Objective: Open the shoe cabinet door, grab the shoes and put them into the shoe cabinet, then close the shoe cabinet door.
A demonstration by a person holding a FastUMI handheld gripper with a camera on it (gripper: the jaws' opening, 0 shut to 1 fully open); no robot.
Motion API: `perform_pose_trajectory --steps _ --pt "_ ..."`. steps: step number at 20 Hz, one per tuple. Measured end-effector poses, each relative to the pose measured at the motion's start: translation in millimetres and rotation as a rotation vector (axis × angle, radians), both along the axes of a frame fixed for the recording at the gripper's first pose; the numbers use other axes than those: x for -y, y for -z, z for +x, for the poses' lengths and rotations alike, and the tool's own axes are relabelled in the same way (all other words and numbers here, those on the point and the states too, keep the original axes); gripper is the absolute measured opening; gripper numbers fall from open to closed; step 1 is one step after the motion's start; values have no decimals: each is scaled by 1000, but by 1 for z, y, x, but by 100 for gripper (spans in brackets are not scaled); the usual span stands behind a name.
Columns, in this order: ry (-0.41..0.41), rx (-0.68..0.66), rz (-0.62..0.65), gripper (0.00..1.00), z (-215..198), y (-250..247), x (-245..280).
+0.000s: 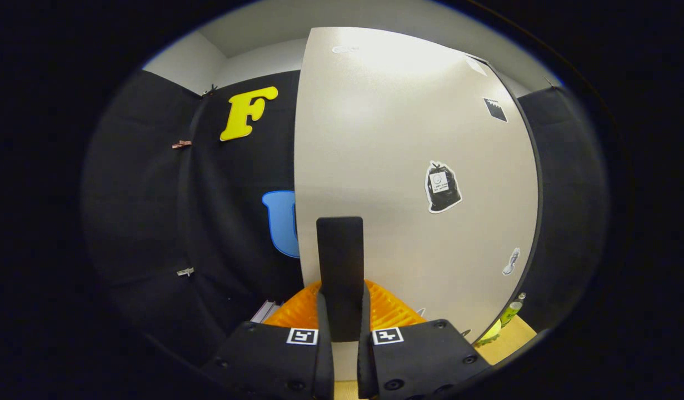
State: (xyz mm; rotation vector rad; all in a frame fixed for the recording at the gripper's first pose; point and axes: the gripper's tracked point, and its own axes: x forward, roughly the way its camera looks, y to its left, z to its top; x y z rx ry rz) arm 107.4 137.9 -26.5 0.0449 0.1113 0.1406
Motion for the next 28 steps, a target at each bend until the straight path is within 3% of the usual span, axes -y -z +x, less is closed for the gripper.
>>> perform_pose_trajectory --steps 13,20,28 --pt "-93 -18 32 20 -116 -13 88" --pt "-16 7 -8 19 -156 -20 160" --pt "68 28 13 19 -159 -30 230"
